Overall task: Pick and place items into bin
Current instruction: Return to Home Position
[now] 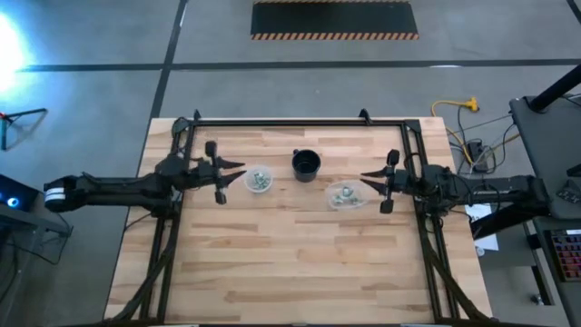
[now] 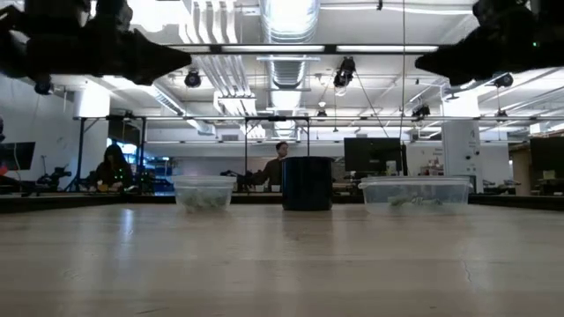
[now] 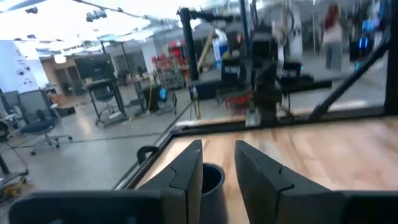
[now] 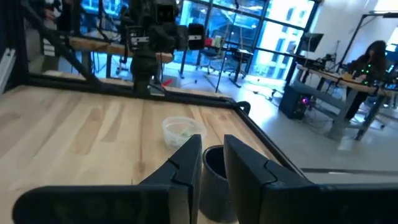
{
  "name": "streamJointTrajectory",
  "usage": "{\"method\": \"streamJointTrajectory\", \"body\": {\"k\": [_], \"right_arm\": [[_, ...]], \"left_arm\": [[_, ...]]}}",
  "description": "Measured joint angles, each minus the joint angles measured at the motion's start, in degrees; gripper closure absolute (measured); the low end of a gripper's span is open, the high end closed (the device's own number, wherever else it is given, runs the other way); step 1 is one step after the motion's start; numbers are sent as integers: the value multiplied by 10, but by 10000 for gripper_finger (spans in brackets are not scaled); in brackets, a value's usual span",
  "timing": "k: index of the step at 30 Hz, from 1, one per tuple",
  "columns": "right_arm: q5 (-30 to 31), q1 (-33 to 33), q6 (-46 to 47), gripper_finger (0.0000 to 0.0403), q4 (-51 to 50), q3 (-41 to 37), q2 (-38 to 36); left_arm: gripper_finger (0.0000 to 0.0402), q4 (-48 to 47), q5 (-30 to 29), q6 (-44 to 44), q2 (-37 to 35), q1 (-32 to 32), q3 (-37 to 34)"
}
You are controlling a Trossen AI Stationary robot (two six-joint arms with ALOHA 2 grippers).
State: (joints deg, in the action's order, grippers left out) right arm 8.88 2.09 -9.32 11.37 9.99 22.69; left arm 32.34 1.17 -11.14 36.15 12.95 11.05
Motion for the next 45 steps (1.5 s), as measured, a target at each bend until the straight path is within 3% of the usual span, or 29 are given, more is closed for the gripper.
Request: {"method": "streamJointTrajectory", "body": {"k": [13,20,26,45], "right_arm": [[1,0,61,344,28,-76,-104],[0,-1,66,344,6,-95,-169],[0,-1,75,344,-72,-95,-223],[-5,-1,65,344,-65,-95,-227]], "left_arm": [[323,43,-17,34,-116,-68,-102],[323,7,-33,48,-151,-91,-106],[323,-38,-33,44,-177,-119,-106],[323,-120,-36,-1,-296,-146,-107]]}}
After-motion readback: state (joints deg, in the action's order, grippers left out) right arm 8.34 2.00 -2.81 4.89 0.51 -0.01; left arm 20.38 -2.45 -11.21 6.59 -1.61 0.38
